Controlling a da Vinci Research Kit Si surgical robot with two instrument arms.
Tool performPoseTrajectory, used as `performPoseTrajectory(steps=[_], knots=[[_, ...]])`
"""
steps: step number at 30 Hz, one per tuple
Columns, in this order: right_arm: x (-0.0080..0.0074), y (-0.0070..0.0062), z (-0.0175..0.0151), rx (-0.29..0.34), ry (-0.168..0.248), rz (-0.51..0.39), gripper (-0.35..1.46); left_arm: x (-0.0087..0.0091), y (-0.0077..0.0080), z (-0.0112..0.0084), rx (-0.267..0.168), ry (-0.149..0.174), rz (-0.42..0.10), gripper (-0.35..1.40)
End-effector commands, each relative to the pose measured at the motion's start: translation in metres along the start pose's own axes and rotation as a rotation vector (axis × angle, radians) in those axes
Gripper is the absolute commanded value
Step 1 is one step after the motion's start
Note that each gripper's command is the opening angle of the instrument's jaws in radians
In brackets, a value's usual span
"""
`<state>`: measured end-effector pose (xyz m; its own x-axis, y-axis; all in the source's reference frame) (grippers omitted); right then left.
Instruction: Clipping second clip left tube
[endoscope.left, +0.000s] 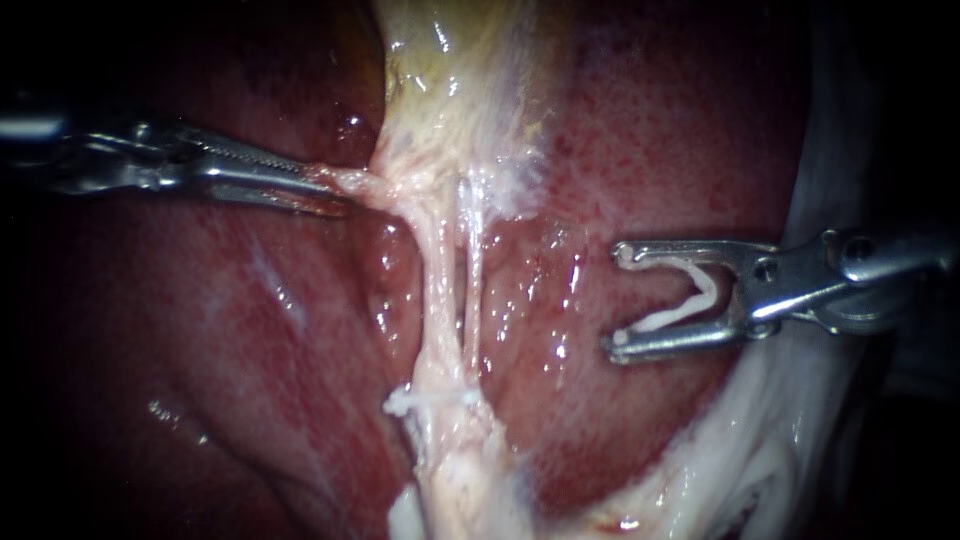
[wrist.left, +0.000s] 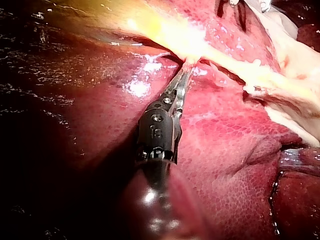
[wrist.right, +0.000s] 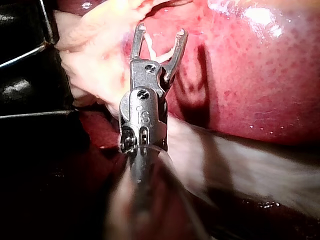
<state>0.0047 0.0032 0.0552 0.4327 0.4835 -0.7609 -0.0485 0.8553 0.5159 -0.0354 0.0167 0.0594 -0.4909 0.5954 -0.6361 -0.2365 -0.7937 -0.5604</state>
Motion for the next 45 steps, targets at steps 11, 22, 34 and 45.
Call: performPoseTrajectory(steps=[11, 22, 34, 45], knots=[[0.0006, -0.0004, 0.0010, 0.076, 0.002, -0.001, 0.50, 0.0038, -0.0008, -0.0093, 0.039, 0.039, -0.027, -0.35], [0.0026, -0.0022, 0.0098, 0.196, -0.004, 0.182, 0.50, 0.0041, -0.0005, -0.0096, 0.051, 0.042, -0.027, -0.35], [0.0018, -0.0014, 0.0163, 0.264, 0.001, 0.344, 0.50, 0.0045, 0.0000, -0.0092, 0.057, 0.041, -0.018, -0.35], [-0.0006, 0.0002, 0.0176, 0.268, -0.001, 0.407, 0.50, 0.0044, 0.0001, -0.0090, 0.059, 0.042, -0.018, -0.35]])
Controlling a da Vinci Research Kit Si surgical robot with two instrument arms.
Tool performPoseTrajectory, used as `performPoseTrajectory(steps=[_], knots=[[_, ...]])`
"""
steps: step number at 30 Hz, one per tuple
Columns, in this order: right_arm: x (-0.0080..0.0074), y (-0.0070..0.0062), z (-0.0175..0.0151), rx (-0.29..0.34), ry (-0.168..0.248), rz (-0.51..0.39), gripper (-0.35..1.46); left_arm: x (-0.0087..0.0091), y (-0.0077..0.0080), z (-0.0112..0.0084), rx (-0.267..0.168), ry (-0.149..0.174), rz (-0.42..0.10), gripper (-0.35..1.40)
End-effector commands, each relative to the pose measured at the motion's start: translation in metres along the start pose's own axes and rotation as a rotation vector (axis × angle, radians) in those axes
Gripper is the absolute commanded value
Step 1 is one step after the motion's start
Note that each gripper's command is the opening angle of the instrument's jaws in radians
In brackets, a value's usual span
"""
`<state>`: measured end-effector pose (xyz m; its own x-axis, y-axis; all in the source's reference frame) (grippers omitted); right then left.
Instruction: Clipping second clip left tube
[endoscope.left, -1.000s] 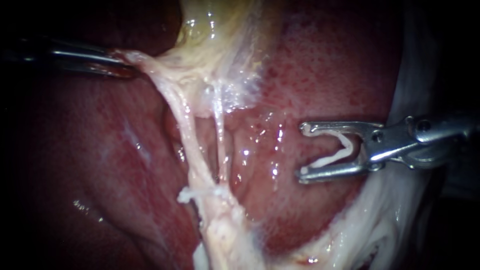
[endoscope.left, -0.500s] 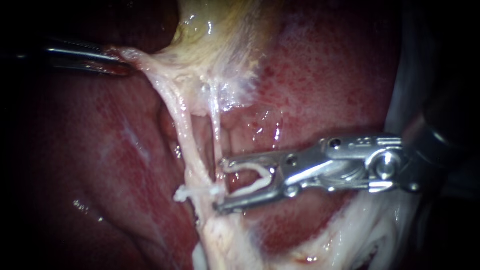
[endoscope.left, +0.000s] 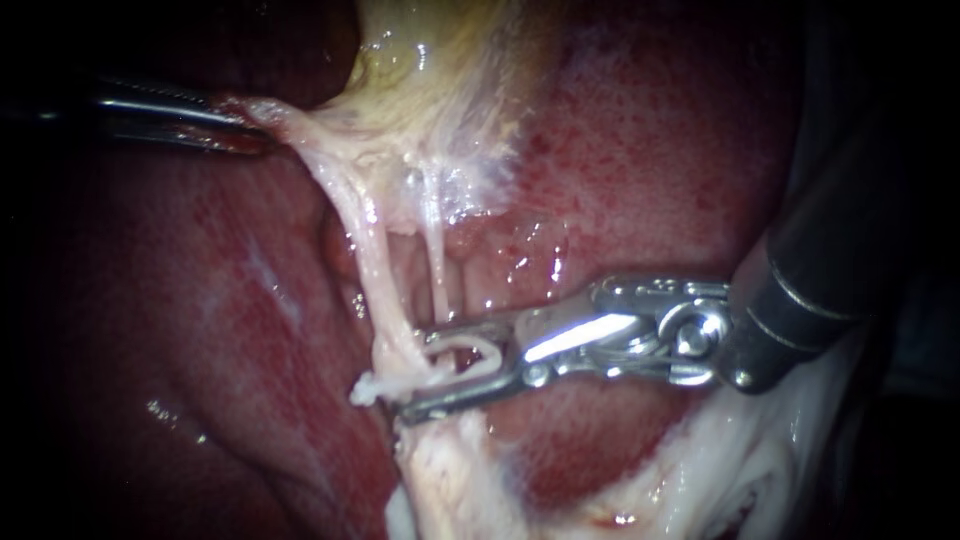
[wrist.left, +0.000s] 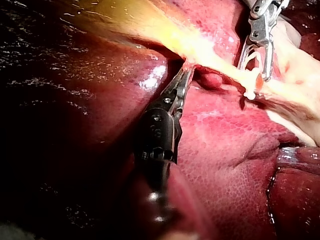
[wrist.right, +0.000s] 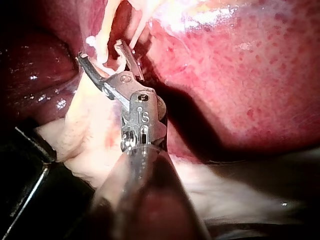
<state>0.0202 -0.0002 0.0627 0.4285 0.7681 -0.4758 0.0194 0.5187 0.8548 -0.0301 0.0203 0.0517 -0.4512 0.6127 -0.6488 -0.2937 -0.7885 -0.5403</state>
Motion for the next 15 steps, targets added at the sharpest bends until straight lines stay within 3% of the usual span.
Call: performPoseTrajectory(steps=[1, 7, 11, 15], knots=[[0.0001, 0.0000, 0.0001, 0.003, 0.007, 0.005, 0.50, 0.0000, 0.0000, 0.0000, 0.000, 0.000, 0.000, -0.35], [0.0006, 0.0003, 0.0010, 0.022, 0.042, 0.023, 0.50, 0.0000, 0.0000, 0.0000, 0.000, 0.000, 0.000, -0.35], [0.0012, 0.0002, 0.0020, 0.067, 0.077, 0.058, 0.50, 0.0000, 0.0000, 0.0000, 0.000, 0.000, 0.000, -0.35], [0.0018, 0.0000, 0.0030, 0.113, 0.077, 0.072, 0.50, 0.0000, 0.0000, 0.0001, 0.000, 0.000, 0.000, -0.35]])
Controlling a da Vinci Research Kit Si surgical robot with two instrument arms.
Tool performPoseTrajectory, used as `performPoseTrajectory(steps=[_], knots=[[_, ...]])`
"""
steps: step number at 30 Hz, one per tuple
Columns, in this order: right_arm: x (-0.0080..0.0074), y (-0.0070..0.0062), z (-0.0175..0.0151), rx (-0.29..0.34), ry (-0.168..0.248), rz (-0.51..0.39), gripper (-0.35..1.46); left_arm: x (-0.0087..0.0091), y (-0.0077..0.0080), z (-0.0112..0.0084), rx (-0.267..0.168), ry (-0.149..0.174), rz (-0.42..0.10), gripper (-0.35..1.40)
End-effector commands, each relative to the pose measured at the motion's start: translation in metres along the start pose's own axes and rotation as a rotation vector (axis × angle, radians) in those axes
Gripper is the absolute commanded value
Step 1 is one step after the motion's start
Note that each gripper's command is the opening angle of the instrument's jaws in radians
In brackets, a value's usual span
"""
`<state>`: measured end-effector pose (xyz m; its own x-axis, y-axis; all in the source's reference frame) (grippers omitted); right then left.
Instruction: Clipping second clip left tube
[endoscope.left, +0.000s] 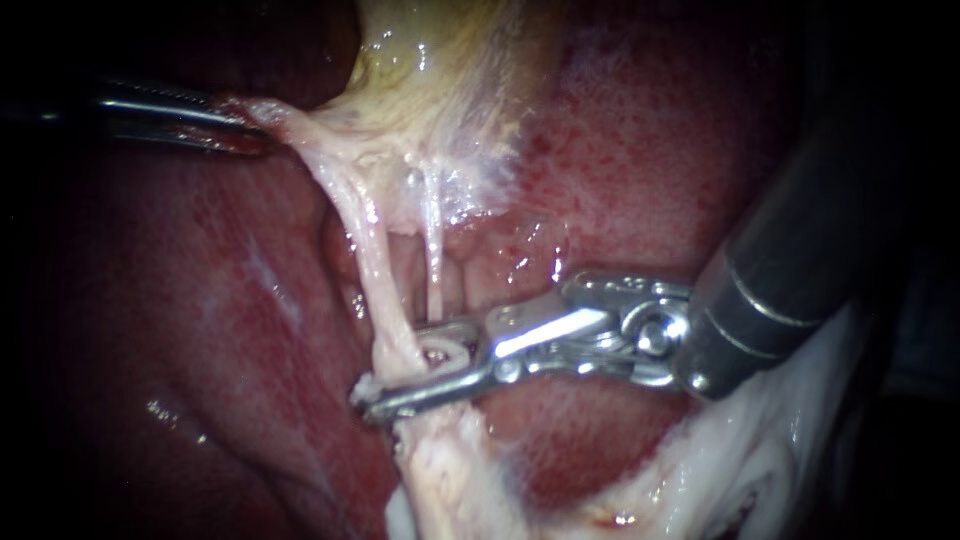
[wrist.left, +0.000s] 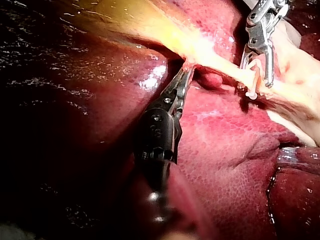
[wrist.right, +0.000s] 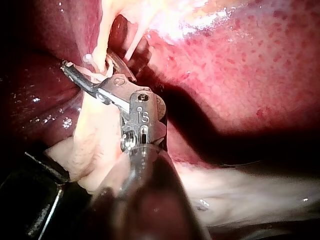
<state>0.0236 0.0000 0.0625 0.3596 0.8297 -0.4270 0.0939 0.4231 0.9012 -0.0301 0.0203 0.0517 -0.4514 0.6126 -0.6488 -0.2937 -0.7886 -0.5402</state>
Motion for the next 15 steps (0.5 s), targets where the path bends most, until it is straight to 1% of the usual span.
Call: performPoseTrajectory(steps=[1, 5, 7, 9, 11, 15], knots=[[0.0001, 0.0000, 0.0002, 0.011, -0.005, 0.007, 0.50, 0.0000, 0.0000, 0.0000, 0.000, 0.000, -0.001, -0.35], [0.0004, -0.0003, 0.0011, 0.043, -0.013, 0.016, 0.50, 0.0001, 0.0000, 0.0001, 0.001, 0.000, -0.001, -0.35], [0.0006, -0.0007, 0.0014, 0.064, -0.009, 0.017, 0.50, 0.0001, 0.0000, 0.0001, 0.001, 0.000, -0.001, -0.35], [0.0007, -0.0013, 0.0015, 0.083, -0.001, 0.020, 0.50, 0.0001, 0.0000, 0.0001, 0.001, 0.000, -0.001, -0.35], [0.0010, -0.0022, 0.0017, 0.103, 0.004, 0.017, 0.49, 0.0001, 0.0000, 0.0001, 0.001, 0.000, -0.001, -0.35], [0.0019, -0.0039, 0.0018, 0.137, 0.009, 0.016, 0.46, 0.0001, 0.0000, 0.0001, 0.001, 0.000, -0.001, -0.35]])
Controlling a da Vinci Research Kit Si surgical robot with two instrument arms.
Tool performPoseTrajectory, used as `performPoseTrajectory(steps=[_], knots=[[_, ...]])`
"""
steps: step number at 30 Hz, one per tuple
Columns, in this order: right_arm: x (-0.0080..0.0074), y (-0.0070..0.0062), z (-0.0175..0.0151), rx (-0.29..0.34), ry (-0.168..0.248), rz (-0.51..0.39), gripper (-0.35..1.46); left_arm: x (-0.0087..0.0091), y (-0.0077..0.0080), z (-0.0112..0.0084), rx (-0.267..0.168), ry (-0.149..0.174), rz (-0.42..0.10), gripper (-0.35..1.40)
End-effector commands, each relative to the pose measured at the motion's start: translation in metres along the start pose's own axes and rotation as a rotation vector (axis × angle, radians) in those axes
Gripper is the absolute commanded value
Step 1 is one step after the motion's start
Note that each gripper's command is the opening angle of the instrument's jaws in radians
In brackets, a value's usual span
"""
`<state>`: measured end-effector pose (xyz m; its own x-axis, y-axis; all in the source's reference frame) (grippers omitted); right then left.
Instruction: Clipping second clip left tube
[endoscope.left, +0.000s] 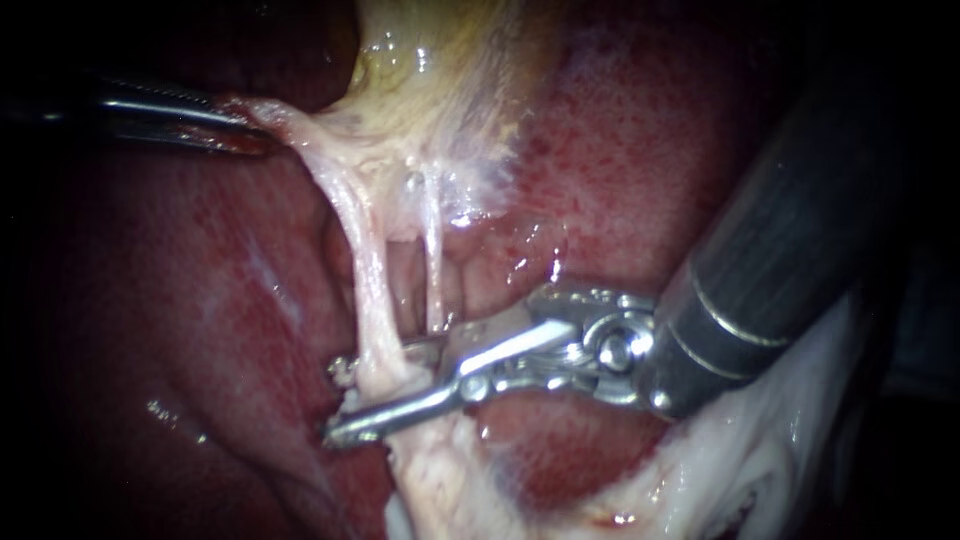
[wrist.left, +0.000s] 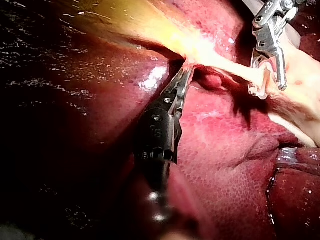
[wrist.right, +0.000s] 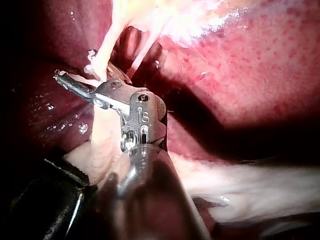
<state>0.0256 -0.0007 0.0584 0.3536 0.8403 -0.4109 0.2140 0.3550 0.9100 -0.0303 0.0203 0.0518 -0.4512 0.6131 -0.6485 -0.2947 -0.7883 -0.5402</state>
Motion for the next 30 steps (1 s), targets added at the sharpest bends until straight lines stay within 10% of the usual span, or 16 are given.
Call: performPoseTrajectory(steps=[1, 14, 30], knots=[[0.0002, -0.0003, 0.0000, 0.009, 0.001, -0.002, 0.45, 0.0000, 0.0000, 0.0000, 0.000, 0.000, 0.000, -0.35], [0.0005, -0.0005, -0.0016, 0.036, -0.007, 0.023, -0.33, 0.0001, 0.0000, 0.0001, 0.001, 0.000, -0.001, -0.35], [-0.0002, 0.0001, -0.0019, 0.038, -0.009, 0.037, -0.35, 0.0001, 0.0000, 0.0003, -0.001, 0.000, -0.001, -0.35]])
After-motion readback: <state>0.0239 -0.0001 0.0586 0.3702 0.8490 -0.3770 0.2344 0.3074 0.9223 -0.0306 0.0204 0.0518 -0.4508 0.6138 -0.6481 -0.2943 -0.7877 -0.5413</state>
